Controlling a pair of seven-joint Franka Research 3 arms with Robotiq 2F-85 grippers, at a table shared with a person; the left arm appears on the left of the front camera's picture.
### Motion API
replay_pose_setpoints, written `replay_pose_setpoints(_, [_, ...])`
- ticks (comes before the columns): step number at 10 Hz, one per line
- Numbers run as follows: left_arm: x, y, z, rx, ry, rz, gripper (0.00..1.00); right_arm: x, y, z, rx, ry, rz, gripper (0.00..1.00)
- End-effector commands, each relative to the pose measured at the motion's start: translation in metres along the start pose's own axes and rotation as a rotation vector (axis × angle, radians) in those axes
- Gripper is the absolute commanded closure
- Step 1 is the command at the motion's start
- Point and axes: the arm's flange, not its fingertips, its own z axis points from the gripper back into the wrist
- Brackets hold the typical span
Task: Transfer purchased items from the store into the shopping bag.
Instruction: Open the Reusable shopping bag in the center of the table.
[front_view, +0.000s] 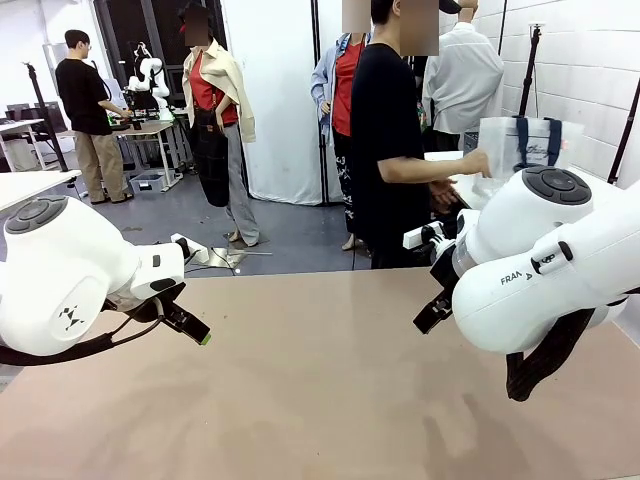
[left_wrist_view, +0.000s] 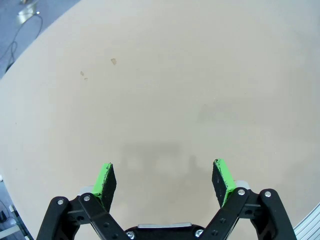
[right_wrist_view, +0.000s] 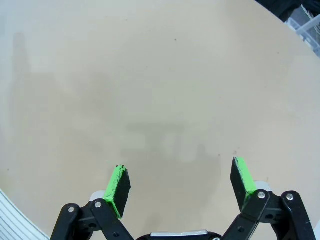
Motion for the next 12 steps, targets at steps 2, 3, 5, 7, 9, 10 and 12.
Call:
replay_pose_setpoints(2, [-0.0003,0.0008,0.0001,0.001,0.000,0.002,0.00,0.0000,-0.0001,0.0000,0.000,0.000,0.000,0.00])
replay_pose_setpoints(3, [-0.0003,0.0008,0.0001,0.001,0.000,0.002,0.00,0.0000,-0.0001,0.0000,0.000,0.000,0.000,0.00])
replay_pose_setpoints(5, [-0.0003,0.0008,0.0001,0.001,0.000,0.002,0.00,0.0000,-0.0001,0.0000,0.000,0.000,0.000,0.00])
replay_pose_setpoints(7, [-0.0003,0.0008,0.0001,0.001,0.000,0.002,0.00,0.0000,-0.0001,0.0000,0.000,0.000,0.000,0.00])
replay_pose_setpoints(9, [-0.0003,0.0008,0.0001,0.001,0.000,0.002,0.00,0.0000,-0.0001,0.0000,0.000,0.000,0.000,0.00])
replay_pose_setpoints(10, [-0.0003,0.0008,0.0001,0.001,0.000,0.002,0.00,0.0000,-0.0001,0.0000,0.000,0.000,0.000,0.00])
replay_pose_setpoints(12, [-0.0003,0.0008,0.0001,0.001,0.000,0.002,0.00,0.0000,-0.0001,0.0000,0.000,0.000,0.000,0.00])
